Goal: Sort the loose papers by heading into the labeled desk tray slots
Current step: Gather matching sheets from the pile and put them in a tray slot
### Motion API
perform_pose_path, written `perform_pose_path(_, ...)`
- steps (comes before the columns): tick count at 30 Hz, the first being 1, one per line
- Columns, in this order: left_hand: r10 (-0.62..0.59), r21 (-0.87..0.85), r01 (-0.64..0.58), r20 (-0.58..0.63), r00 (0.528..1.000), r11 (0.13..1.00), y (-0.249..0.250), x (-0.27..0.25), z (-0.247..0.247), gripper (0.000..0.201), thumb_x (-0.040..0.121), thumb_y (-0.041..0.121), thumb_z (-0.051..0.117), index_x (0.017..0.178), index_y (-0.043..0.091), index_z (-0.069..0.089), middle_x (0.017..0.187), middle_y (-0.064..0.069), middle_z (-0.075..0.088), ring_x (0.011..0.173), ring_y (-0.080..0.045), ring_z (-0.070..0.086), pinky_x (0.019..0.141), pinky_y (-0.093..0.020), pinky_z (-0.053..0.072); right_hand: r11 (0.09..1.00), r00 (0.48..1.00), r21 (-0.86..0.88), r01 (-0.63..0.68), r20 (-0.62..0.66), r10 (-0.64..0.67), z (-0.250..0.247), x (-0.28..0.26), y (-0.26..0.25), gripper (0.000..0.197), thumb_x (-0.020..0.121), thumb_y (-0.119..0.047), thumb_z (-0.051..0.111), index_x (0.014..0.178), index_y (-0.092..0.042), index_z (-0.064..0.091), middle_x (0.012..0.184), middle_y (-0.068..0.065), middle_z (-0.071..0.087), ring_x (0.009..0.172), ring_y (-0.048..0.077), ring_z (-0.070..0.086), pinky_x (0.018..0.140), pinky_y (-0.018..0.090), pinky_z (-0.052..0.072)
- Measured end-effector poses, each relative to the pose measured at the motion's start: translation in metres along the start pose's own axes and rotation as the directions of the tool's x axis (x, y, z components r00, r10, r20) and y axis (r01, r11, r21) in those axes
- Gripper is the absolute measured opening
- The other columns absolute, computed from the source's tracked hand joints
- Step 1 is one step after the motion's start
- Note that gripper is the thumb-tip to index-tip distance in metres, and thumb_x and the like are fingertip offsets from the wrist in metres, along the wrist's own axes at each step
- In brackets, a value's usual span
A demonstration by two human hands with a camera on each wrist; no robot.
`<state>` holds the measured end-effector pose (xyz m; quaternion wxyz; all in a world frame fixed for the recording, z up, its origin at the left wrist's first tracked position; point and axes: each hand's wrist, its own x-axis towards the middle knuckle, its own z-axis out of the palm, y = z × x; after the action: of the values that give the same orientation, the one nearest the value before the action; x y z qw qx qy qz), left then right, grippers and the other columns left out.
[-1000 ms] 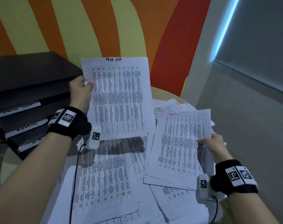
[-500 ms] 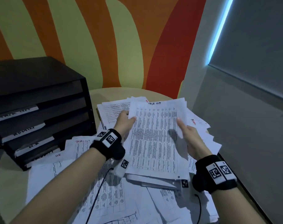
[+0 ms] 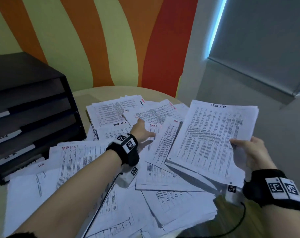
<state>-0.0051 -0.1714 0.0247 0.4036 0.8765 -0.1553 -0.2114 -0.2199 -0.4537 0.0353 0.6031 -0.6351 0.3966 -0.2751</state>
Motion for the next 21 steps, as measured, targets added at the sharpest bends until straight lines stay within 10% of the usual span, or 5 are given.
perform_pose_path(3, 0.030, 0.119, -0.029, -0.006, 1.000, 0.992, 0.008, 0.001, 0.014, 0.102, 0.083, 0.036, 0.075, 0.152, 0.002, 0.008, 0.132, -0.021, 0.054, 0.105, -0.028, 0.059, 0.069, -0.027, 0.046, 0.999, 0.998, -0.003, -0.048, -0.030, 0.048, -0.019, 0.005, 0.014, 0.033, 0.076, 0.003, 0.073, 0.108, -0.004, 0.066, 0.106, 0.019, 0.068, 0.099, 0.037, 0.066, 0.095, 0.050, 0.048)
perform_pose_path(8, 0.021, 0.434, -0.044, 0.059, 0.998, 0.900, 0.022, -0.002, 0.039, 0.122, 0.066, 0.059, 0.080, 0.148, 0.000, 0.012, 0.136, -0.020, 0.047, 0.123, -0.037, 0.048, 0.101, -0.052, 0.043, 0.996, 0.995, -0.020, -0.091, -0.043, 0.090, -0.025, 0.003, 0.022, 0.037, 0.077, 0.003, 0.073, 0.112, 0.001, 0.064, 0.107, 0.020, 0.068, 0.097, 0.037, 0.066, 0.096, 0.054, 0.048)
perform_pose_path(12, -0.036, 0.555, 0.011, 0.035, 0.999, 0.832, 0.031, -0.005, 0.060, 0.116, 0.067, 0.047, 0.085, 0.147, 0.000, 0.016, 0.145, -0.021, 0.034, 0.134, -0.038, 0.035, 0.109, -0.051, 0.033, 0.995, 0.995, -0.016, -0.093, -0.025, 0.093, -0.020, -0.001, 0.022, 0.031, 0.077, 0.004, 0.072, 0.107, -0.001, 0.065, 0.105, 0.020, 0.068, 0.094, 0.038, 0.066, 0.094, 0.054, 0.049)
perform_pose_path(17, -0.017, 0.434, -0.011, 0.059, 0.998, 0.901, 0.034, -0.003, 0.062, 0.032, 0.085, 0.022, 0.073, 0.094, 0.002, 0.051, 0.092, -0.011, 0.056, 0.092, -0.030, 0.060, 0.070, -0.033, 0.052, 0.994, 0.996, 0.060, -0.092, 0.026, 0.091, -0.019, -0.014, 0.016, 0.031, 0.084, 0.015, 0.059, 0.113, 0.004, 0.059, 0.089, 0.013, 0.065, 0.079, 0.028, 0.064, 0.073, 0.038, 0.050)
perform_pose_path(21, 0.045, 0.134, -0.036, -0.063, 0.997, 0.990, 0.022, 0.001, 0.048, 0.021, 0.096, 0.010, 0.050, 0.075, 0.006, 0.049, 0.076, -0.007, 0.053, 0.069, -0.025, 0.056, 0.057, -0.032, 0.044, 0.993, 0.995, 0.064, -0.095, 0.041, 0.093, -0.019, -0.018, 0.014, 0.032, 0.085, 0.014, 0.058, 0.116, 0.006, 0.058, 0.088, 0.011, 0.065, 0.076, 0.026, 0.065, 0.061, 0.031, 0.053)
